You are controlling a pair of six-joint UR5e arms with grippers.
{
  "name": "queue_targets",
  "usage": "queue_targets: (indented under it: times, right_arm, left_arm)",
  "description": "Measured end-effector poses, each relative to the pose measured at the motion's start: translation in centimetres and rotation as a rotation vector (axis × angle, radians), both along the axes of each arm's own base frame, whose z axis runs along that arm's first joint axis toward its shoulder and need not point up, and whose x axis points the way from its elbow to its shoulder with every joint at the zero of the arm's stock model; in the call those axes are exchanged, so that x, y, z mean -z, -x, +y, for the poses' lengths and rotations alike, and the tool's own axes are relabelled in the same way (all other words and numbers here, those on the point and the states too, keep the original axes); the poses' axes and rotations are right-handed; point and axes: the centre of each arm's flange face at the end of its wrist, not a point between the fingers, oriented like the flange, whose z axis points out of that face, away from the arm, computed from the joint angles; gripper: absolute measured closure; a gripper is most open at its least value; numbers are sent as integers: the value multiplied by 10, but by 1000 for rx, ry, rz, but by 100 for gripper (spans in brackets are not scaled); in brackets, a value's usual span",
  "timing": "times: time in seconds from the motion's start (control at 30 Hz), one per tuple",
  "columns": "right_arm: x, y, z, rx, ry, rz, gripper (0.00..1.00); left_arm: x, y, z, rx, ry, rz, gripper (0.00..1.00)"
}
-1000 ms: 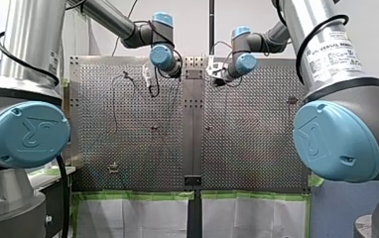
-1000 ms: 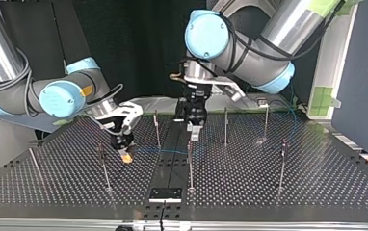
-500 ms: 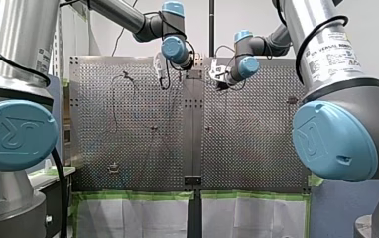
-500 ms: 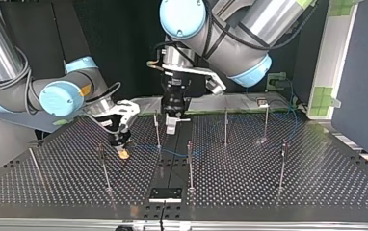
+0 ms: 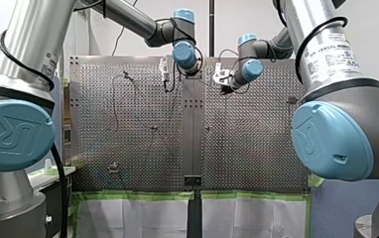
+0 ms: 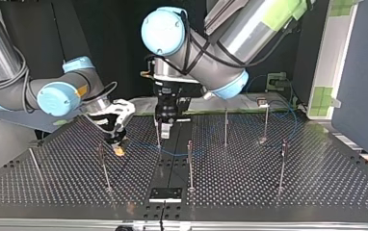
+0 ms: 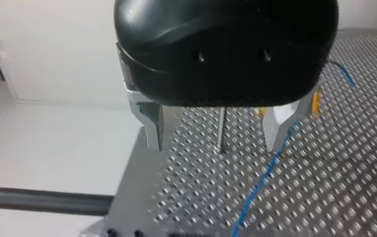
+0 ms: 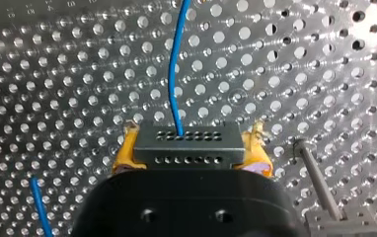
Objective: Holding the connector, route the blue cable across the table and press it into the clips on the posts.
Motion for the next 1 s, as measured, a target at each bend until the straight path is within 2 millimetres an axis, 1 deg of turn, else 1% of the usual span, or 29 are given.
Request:
queue_targets:
  times: [0.47, 0.83, 0.93, 1.0]
  right_arm:
    - [5, 11, -8, 18, -5, 9, 100]
    - [11, 17, -14, 29, -10, 16, 100]
    - [12, 17, -15, 30, -11, 17, 100]
    - [12, 18, -16, 31, -10, 17, 100]
  left_arm:
    - [18, -32, -30, -35, -77, 10, 0]
    - [33, -71, -43, -99, -91, -11, 0]
    - [31, -82, -44, -110, -84, -27, 0]
    - [25, -90, -41, -122, -74, -41, 0]
